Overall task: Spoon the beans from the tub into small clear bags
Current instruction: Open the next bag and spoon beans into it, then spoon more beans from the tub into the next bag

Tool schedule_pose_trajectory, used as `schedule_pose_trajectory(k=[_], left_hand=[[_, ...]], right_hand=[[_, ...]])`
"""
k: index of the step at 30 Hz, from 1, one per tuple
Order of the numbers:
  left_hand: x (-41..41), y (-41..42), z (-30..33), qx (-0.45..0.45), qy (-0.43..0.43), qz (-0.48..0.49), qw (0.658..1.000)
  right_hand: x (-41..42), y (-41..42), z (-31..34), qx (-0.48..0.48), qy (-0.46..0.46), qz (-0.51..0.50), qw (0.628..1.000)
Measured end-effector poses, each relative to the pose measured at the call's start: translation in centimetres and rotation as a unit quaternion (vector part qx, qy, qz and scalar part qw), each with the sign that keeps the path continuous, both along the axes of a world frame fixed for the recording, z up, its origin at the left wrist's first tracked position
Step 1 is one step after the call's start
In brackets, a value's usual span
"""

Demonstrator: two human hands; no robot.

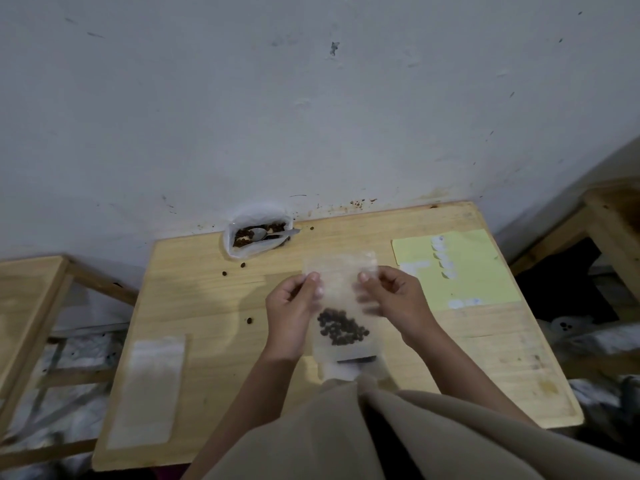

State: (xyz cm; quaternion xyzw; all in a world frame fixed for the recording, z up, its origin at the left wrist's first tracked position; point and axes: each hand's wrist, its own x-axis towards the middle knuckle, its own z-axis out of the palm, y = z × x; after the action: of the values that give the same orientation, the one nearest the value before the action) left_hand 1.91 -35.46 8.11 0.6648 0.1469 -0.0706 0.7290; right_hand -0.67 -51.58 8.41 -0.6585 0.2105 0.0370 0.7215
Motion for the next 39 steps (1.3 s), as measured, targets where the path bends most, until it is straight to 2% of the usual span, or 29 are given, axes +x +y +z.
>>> schedule_pose_trajectory(k=[2, 6, 8, 13, 15, 19, 23, 27, 29, 32, 36, 39], left_hand=[[0.0, 0.1, -1.3, 0.013, 0.044, 0.011, 0.999], [-0.4, 0.0, -4.5, 0.182, 0.078, -0.009, 0.98], [-1.0, -0.3, -5.6, 0.229, 0.084, -0.031, 0.969], [-2.4, -0.3, -7.3, 0.36, -0.014, -0.142, 0.922], [-2.5, 0.2, -7.6, 0.365, -0.041, -0.151, 0.918], [-2.3, 2.5, -7.7, 0.332, -0.054, -0.103, 0.936], [-2.4, 7.3, -7.5, 0.378, -0.113, -0.035, 0.918], [-2.9, 13.5, -8.0, 0.45, -0.145, 0.011, 0.881], [-3.3, 16.8, -8.0, 0.485, -0.122, 0.02, 0.866], [-4.0, 21.6, -7.8, 0.481, -0.029, 0.048, 0.875], [-4.9, 27.3, -7.7, 0.515, 0.021, 0.058, 0.855], [-5.0, 30.6, -7.9, 0.524, 0.093, 0.011, 0.847]], right_hand=[[-0.5, -0.3, -1.9, -0.071, 0.029, 0.032, 0.997], [-1.4, -0.5, -5.0, -0.127, 0.067, 0.013, 0.989], [-1.7, -0.4, -6.2, -0.17, 0.081, 0.008, 0.982], [-2.4, -0.2, -8.2, -0.326, 0.088, 0.049, 0.94], [-2.5, -0.3, -8.6, -0.355, 0.103, 0.065, 0.927], [-2.8, -0.1, -8.7, -0.403, 0.127, 0.065, 0.904], [-3.3, 2.5, -7.4, -0.466, 0.062, 0.033, 0.882], [-2.9, 7.9, -6.4, -0.457, -0.034, 0.057, 0.887], [-2.5, 11.5, -6.2, -0.428, -0.052, 0.088, 0.898], [-1.9, 17.0, -6.0, -0.38, -0.037, 0.156, 0.911], [-1.1, 24.7, -6.6, -0.31, 0.011, 0.214, 0.926], [0.0, 29.4, -7.1, -0.257, 0.08, 0.245, 0.931]])
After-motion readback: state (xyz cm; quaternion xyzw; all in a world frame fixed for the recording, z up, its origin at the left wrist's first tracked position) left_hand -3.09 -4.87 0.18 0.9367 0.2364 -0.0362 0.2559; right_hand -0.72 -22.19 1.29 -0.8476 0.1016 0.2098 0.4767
